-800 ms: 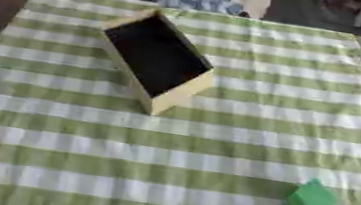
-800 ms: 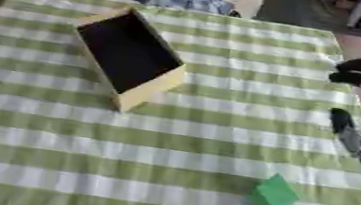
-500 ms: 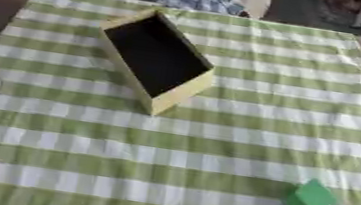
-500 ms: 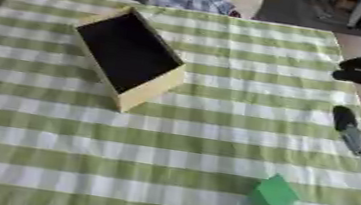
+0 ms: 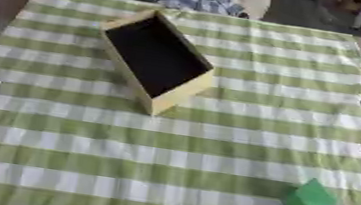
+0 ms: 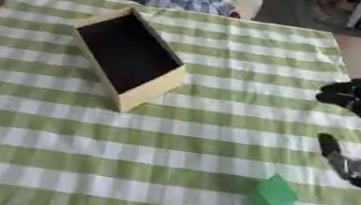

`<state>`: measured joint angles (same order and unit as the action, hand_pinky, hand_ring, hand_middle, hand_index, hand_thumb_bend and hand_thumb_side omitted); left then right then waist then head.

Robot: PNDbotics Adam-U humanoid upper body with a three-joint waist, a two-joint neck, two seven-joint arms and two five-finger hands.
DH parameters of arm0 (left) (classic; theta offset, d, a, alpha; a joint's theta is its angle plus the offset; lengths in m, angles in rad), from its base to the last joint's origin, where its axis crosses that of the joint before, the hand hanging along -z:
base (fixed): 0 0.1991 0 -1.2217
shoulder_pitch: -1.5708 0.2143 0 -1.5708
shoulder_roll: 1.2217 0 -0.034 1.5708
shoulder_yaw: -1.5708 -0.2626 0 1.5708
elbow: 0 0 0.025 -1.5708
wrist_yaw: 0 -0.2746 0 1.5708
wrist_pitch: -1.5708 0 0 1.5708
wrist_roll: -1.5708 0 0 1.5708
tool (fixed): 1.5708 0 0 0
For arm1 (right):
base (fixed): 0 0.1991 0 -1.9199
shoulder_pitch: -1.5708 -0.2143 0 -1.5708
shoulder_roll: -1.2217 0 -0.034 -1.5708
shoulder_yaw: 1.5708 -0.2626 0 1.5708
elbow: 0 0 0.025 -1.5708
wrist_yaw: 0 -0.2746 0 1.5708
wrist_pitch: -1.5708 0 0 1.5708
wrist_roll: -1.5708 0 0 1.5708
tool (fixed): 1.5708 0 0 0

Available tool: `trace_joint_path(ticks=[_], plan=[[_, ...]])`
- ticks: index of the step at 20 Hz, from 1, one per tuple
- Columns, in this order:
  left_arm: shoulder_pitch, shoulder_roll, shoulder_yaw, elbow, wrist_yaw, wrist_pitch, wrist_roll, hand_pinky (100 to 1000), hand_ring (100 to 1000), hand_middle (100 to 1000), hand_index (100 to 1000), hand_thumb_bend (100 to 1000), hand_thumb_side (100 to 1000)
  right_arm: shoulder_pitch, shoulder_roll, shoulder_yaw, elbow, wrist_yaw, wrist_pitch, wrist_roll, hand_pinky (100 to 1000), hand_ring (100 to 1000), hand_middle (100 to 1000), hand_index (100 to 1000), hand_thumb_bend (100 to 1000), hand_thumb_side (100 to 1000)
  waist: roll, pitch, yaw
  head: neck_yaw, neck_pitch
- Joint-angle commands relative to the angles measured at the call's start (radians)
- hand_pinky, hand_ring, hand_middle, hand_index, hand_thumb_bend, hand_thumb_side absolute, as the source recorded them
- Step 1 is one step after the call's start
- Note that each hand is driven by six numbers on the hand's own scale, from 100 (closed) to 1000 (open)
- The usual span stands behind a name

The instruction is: Pick up objects on the table and place them in the box.

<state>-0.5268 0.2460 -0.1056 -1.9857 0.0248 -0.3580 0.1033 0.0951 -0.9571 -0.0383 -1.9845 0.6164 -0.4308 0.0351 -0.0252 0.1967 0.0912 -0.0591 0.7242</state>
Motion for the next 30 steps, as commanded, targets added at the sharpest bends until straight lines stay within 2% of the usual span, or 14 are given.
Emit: trace_joint_path(ticks=[1, 5, 8, 9, 18, 21, 22, 24, 30], plan=[[-0.008, 0.022, -0.001, -0.014, 0.005, 0.0, -0.004, 539, 630, 581, 725, 100, 569, 0.002, -0.04, 0.002, 0.0, -0.026, -0.031, 0.055, 909, 877, 859, 897, 177, 695, 0.0, -0.017, -0.002, 0.0, 0.007], [-0.007, 0.022, -0.002, -0.014, 0.004, 0.0, -0.008, 539, 630, 581, 725, 100, 569, 0.016, -0.041, 0.013, 0.012, -0.046, -0.059, 0.127, 912, 886, 853, 897, 258, 555, -0.001, -0.02, -0.003, -0.001, 0.009], [-0.008, 0.022, -0.002, -0.014, 0.005, 0.0, -0.008, 539, 630, 581, 725, 100, 569, 0.021, -0.04, 0.022, 0.017, -0.065, -0.073, 0.167, 910, 885, 850, 895, 275, 508, 0.0, -0.021, -0.003, -0.001, 0.008], [-0.008, 0.022, -0.002, -0.014, 0.005, 0.0, -0.008, 539, 631, 581, 725, 100, 569, 0.021, -0.04, 0.027, 0.02, -0.07, -0.079, 0.18, 915, 888, 857, 903, 306, 444, 0.0, -0.021, -0.002, -0.001, 0.007], [-0.009, 0.022, -0.004, -0.014, 0.006, 0.001, -0.012, 538, 631, 581, 725, 100, 569, 0.02, -0.053, 0.052, 0.043, -0.102, -0.108, 0.291, 912, 884, 864, 935, 340, 338, 0.0, -0.019, -0.001, -0.001, 0.008], [-0.011, 0.022, -0.005, -0.014, 0.007, 0.0, -0.013, 539, 631, 581, 725, 100, 569, 0.02, -0.06, 0.062, 0.047, -0.121, -0.113, 0.319, 903, 882, 866, 943, 328, 271, 0.0, -0.02, 0.001, -0.001, 0.008], [-0.011, 0.021, -0.005, -0.014, 0.007, 0.001, -0.013, 539, 631, 581, 725, 100, 569, 0.019, -0.063, 0.066, 0.049, -0.129, -0.115, 0.33, 901, 881, 866, 944, 328, 272, 0.0, -0.02, 0.001, -0.001, 0.008], [-0.011, 0.021, -0.006, -0.014, 0.007, 0.001, -0.014, 539, 631, 581, 725, 100, 568, 0.015, -0.067, 0.072, 0.053, -0.146, -0.114, 0.342, 902, 882, 866, 948, 271, 326, 0.0, -0.021, 0.002, -0.001, 0.008], [-0.013, 0.019, -0.007, -0.014, 0.008, 0.0, -0.016, 539, 632, 581, 725, 100, 568, 0.001, -0.068, 0.088, 0.057, -0.192, -0.107, 0.372, 892, 877, 864, 952, 226, 307, 0.001, -0.02, 0.004, -0.003, 0.005]])
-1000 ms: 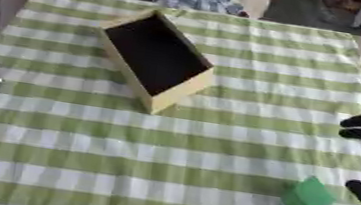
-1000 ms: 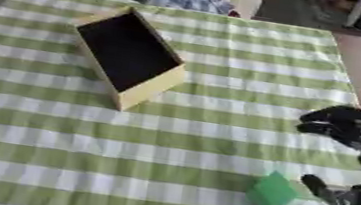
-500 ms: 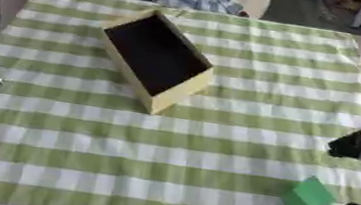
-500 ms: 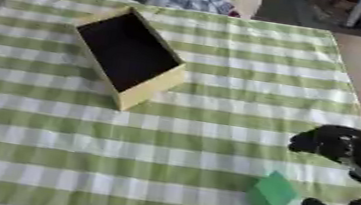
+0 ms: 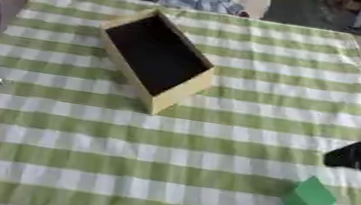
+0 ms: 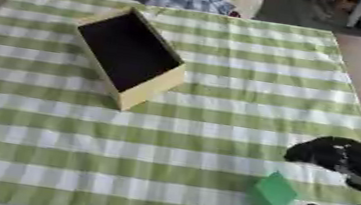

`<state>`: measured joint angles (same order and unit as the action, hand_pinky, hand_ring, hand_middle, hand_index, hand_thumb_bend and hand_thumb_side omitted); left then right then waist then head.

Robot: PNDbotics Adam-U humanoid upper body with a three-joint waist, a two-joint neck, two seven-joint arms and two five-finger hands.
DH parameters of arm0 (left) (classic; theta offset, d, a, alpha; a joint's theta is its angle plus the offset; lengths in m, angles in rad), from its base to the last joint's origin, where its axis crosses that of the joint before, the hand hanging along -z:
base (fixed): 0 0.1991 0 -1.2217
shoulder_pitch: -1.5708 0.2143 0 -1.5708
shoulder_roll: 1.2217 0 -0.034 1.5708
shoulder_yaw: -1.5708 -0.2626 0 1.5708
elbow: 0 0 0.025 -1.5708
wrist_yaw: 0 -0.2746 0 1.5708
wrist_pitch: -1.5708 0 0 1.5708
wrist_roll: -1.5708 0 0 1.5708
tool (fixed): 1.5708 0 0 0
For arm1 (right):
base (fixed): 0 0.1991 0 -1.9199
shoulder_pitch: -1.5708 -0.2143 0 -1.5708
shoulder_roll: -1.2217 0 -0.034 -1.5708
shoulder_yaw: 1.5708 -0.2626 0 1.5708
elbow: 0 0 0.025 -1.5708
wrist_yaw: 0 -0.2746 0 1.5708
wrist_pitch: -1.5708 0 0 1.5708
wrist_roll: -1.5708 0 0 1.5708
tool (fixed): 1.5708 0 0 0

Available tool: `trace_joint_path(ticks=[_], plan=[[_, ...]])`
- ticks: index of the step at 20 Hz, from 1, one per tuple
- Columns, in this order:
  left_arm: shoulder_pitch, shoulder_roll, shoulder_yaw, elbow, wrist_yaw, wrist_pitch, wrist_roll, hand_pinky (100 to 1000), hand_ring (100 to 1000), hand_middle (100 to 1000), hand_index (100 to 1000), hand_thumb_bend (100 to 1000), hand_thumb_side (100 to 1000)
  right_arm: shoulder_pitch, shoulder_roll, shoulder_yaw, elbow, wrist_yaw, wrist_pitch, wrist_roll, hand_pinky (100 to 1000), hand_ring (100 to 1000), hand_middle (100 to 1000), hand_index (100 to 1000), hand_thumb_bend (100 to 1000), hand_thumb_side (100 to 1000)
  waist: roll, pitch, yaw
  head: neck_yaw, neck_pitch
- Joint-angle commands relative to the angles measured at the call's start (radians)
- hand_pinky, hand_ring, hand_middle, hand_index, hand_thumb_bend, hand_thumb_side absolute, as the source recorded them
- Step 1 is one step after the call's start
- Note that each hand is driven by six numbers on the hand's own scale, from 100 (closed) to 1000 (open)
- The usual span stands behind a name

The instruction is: Pick up objects on the table and place them in the box.

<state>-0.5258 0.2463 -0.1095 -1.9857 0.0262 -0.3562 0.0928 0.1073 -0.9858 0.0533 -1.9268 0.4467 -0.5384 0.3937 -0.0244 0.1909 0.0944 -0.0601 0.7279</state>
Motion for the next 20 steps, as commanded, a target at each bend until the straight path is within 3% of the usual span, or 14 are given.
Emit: trace_joint_path(ticks=[1, 10, 13, 20], plan=[[-0.015, 0.019, -0.003, -0.014, 0.007, -0.002, -0.005, 539, 632, 581, 725, 100, 568, -0.014, -0.039, 0.0, -0.001, -0.029, 0.0, 0.019, 890, 876, 863, 953, 221, 305, 0.0, -0.014, 0.002, -0.003, 0.001], [-0.016, 0.017, -0.004, -0.014, 0.008, -0.002, -0.01, 538, 632, 580, 724, 100, 567, -0.053, -0.039, 0.041, 0.027, -0.074, 0.0, 0.096, 900, 887, 885, 965, 215, 342, 0.0, -0.01, 0.008, -0.009, -0.001], [-0.016, 0.016, -0.005, -0.014, 0.008, -0.002, -0.014, 538, 632, 580, 724, 100, 569, -0.064, -0.045, 0.045, 0.036, -0.058, -0.001, 0.107, 907, 892, 898, 970, 238, 404, 0.0, -0.008, 0.009, -0.009, -0.001], [-0.016, 0.015, -0.006, -0.014, 0.008, -0.002, -0.018, 537, 632, 579, 723, 100, 568, -0.084, -0.052, 0.065, 0.054, -0.016, -0.017, 0.105, 915, 895, 908, 972, 254, 395, 0.0, -0.004, 0.012, -0.01, -0.002]])
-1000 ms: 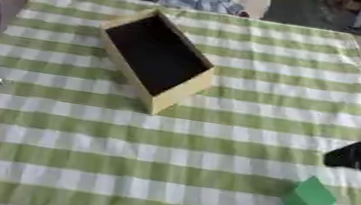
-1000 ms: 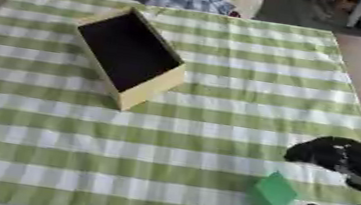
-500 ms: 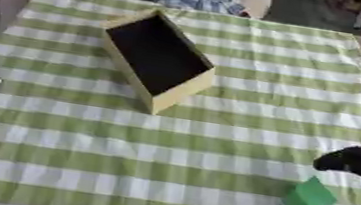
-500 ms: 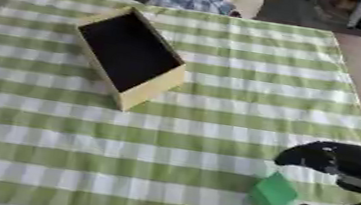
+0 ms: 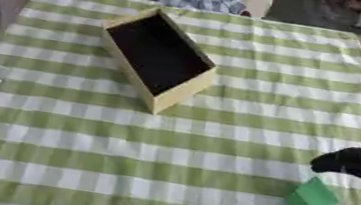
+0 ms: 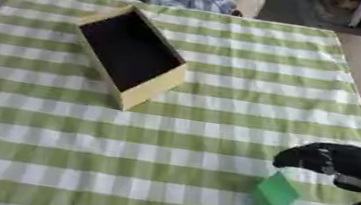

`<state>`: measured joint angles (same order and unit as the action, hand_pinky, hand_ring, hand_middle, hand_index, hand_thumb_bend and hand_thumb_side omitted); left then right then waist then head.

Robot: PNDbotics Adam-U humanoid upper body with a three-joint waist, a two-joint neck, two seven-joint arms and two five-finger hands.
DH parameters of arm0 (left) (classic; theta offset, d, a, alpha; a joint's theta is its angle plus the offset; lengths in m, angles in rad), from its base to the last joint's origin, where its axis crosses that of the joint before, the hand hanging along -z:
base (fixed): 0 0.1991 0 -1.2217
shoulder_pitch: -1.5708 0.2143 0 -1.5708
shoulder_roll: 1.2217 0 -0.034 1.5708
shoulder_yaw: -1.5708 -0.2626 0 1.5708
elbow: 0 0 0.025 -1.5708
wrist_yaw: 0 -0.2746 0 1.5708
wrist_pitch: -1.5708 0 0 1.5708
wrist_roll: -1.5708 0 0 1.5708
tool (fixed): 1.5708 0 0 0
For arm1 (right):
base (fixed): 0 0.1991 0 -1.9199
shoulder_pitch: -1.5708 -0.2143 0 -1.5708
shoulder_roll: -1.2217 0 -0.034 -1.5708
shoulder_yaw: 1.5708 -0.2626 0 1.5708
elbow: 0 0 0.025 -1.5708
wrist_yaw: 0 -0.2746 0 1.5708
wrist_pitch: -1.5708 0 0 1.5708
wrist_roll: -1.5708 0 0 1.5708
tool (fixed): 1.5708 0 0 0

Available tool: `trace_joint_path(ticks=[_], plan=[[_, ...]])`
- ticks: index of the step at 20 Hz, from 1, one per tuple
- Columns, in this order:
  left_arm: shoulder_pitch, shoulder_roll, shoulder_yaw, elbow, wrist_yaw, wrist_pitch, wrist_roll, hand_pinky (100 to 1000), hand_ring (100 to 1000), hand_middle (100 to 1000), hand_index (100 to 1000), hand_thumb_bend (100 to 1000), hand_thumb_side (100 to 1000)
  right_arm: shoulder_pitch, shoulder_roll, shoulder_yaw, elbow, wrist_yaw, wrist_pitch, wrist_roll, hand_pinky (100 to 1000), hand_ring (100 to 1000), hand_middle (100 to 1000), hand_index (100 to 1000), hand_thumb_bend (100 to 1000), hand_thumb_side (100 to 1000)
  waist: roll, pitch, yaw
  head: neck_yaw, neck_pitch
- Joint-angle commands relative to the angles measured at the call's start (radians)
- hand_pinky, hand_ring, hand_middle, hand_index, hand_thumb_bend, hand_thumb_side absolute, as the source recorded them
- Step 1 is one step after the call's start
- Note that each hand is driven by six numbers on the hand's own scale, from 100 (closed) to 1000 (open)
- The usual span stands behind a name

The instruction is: Pick up objects on the table and place them in the box.

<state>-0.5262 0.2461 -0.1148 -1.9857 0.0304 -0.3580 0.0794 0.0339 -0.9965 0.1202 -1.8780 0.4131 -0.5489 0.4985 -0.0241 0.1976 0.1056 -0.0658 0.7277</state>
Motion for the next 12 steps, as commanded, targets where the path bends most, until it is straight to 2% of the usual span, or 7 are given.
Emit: trace_joint_path(ticks=[1, 7, 12], plan=[[-0.016, 0.016, 0.0, -0.014, 0.004, 0.0, -0.005, 537, 631, 579, 723, 100, 566, -0.013, -0.042, 0.002, 0.009, 0.023, -0.008, 0.002, 913, 894, 906, 971, 252, 395, -0.001, -0.009, 0.002, -0.005, -0.002], [-0.018, 0.015, -0.001, -0.014, 0.004, 0.001, -0.008, 536, 631, 578, 723, 100, 566, -0.032, -0.034, 0.022, 0.029, 0.032, -0.021, 0.004, 905, 884, 888, 964, 247, 394, 0.002, -0.001, 0.004, -0.009, -0.004], [-0.019, 0.014, -0.001, -0.014, 0.003, 0.001, -0.014, 534, 631, 577, 722, 100, 566, -0.053, -0.027, 0.045, 0.035, 0.027, -0.037, 0.001, 881, 854, 837, 939, 231, 404, 0.004, 0.005, 0.007, -0.012, -0.006]])
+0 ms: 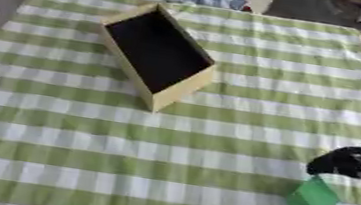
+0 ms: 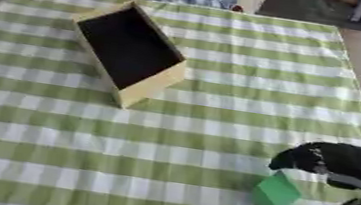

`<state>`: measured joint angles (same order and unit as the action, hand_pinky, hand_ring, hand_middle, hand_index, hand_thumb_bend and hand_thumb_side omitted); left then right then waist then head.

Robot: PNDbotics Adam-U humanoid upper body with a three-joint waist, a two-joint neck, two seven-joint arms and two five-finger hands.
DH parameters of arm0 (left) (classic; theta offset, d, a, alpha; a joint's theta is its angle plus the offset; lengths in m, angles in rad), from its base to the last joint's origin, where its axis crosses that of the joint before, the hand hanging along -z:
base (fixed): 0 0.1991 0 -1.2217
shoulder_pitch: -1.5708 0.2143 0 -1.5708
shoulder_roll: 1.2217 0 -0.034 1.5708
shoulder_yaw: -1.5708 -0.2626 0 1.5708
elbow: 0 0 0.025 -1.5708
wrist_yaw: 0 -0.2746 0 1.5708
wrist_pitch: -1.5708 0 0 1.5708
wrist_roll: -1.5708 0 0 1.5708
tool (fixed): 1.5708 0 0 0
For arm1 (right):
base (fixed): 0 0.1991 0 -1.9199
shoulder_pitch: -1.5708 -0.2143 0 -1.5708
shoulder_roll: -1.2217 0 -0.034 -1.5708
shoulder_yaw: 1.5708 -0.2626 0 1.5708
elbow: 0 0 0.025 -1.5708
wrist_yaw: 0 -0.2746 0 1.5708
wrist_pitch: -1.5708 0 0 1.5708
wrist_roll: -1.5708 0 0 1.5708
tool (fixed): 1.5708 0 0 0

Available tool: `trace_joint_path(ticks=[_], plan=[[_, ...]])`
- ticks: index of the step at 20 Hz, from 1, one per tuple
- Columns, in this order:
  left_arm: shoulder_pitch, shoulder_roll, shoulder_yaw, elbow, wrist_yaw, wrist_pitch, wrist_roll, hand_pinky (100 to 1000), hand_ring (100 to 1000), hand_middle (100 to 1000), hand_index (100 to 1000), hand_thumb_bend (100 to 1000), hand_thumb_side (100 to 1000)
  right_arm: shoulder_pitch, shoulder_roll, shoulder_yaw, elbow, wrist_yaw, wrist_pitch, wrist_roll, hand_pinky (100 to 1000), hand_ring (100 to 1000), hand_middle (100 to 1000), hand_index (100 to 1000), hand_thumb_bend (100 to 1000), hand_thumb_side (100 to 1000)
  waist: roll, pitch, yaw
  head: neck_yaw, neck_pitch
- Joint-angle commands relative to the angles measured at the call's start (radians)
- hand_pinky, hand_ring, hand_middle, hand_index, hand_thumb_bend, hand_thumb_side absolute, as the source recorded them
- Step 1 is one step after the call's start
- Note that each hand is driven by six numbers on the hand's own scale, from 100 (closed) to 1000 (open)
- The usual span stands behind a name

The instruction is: Pick up objects on the table and place them in the box.

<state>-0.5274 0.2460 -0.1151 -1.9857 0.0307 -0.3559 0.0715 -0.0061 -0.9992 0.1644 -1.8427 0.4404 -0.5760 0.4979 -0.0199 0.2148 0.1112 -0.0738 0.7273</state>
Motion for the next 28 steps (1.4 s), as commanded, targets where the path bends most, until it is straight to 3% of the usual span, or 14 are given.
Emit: trace_joint_path(ticks=[1, 11, 15, 22, 25, 28], plan=[[-0.019, 0.014, -0.001, -0.014, 0.002, 0.0, -0.006, 534, 631, 577, 722, 100, 566, -0.016, -0.023, 0.005, 0.001, -0.003, -0.012, 0.003, 881, 853, 836, 939, 230, 404, 0.0, -0.011, 0.002, -0.005, -0.005], [-0.019, 0.011, -0.002, -0.014, 0.003, 0.002, -0.014, 533, 631, 576, 722, 100, 566, -0.045, -0.006, 0.031, 0.014, 0.0, -0.019, 0.026, 860, 807, 735, 900, 232, 404, -0.001, -0.005, 0.006, -0.008, -0.005], [-0.019, 0.01, -0.002, -0.014, 0.003, 0.003, -0.016, 533, 630, 575, 721, 100, 566, -0.051, 0.002, 0.04, 0.02, 0.002, -0.021, 0.038, 834, 750, 589, 831, 193, 398, -0.001, -0.005, 0.008, -0.008, -0.004], [-0.018, 0.008, -0.002, -0.014, 0.004, 0.003, -0.017, 533, 631, 575, 721, 100, 566, -0.054, 0.018, 0.053, 0.033, -0.014, -0.009, 0.067, 806, 689, 560, 768, 155, 368, -0.002, -0.006, 0.01, -0.008, -0.004], [-0.017, 0.008, -0.002, -0.014, 0.003, 0.004, -0.018, 533, 631, 575, 721, 100, 566, -0.056, 0.024, 0.054, 0.038, -0.024, 0.006, 0.072, 787, 621, 463, 693, 100, 371, -0.002, -0.005, 0.01, -0.008, -0.002], [-0.018, 0.008, -0.002, -0.014, 0.004, 0.004, -0.018, 534, 631, 575, 721, 100, 566, -0.055, 0.03, 0.054, 0.041, -0.054, 0.023, 0.068, 755, 559, 381, 620, 100, 339, -0.002, -0.005, 0.01, -0.007, -0.002]])
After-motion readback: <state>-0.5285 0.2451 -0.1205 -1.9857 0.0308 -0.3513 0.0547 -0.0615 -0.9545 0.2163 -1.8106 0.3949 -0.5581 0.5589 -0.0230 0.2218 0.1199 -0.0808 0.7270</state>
